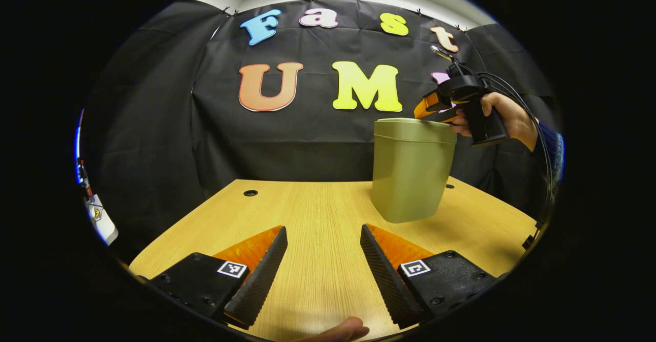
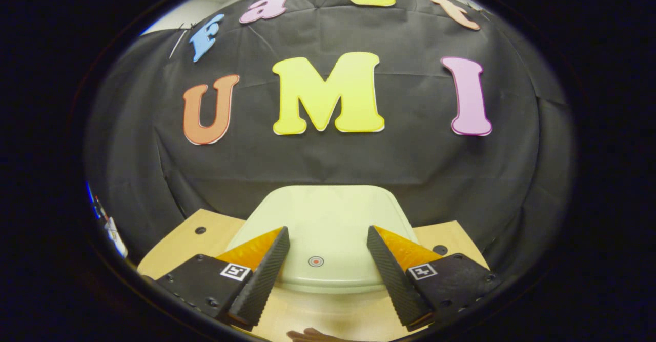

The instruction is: Press the lid of the desktop garbage bin to open it, pick up the crumpled paper on the desktop and throw it into the bin, then pick up the pop can on the desktop and drop it into the bin, and finally close the garbage bin lid.

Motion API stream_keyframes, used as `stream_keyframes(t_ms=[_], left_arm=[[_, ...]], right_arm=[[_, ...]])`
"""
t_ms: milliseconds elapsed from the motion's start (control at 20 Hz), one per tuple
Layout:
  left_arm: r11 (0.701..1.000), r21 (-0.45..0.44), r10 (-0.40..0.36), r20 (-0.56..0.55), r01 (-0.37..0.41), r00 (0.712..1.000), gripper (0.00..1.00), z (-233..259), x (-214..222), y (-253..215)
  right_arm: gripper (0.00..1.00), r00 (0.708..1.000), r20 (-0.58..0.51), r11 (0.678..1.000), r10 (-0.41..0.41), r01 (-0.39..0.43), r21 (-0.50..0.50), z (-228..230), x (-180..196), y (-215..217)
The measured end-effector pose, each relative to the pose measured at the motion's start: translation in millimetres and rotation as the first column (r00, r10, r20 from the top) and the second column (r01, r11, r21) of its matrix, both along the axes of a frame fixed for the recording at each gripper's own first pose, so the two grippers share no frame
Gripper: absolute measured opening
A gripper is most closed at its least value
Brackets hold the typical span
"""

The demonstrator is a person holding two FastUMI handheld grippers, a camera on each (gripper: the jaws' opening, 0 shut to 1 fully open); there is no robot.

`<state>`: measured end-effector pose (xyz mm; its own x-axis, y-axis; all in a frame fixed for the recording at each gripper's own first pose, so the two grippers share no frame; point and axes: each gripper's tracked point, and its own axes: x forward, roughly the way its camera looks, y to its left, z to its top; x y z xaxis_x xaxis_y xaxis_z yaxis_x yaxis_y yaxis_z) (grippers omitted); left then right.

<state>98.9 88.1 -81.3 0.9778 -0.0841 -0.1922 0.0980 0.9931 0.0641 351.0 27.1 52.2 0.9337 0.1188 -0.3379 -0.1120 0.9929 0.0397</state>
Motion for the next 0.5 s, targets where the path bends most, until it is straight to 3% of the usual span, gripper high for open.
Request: stream_keyframes(t_ms=[200, 500], left_arm=[[1.000, -0.007, 0.000, -0.008, 0.000, 1.000, 0.93, -2.4, -2.2, -2.1], [1.000, -0.019, -0.017, -0.024, 0.016, 1.000, 0.93, -11.0, -4.4, -11.2]], right_arm=[[0.96, 0.999, -0.050, 1.000, -0.018, 0.018, 0.008, -6.1, 0.6, -1.7], [0.96, 1.000, -0.016, 0.999, -0.018, 0.019, 0.031, -3.2, 0.5, -0.1]])
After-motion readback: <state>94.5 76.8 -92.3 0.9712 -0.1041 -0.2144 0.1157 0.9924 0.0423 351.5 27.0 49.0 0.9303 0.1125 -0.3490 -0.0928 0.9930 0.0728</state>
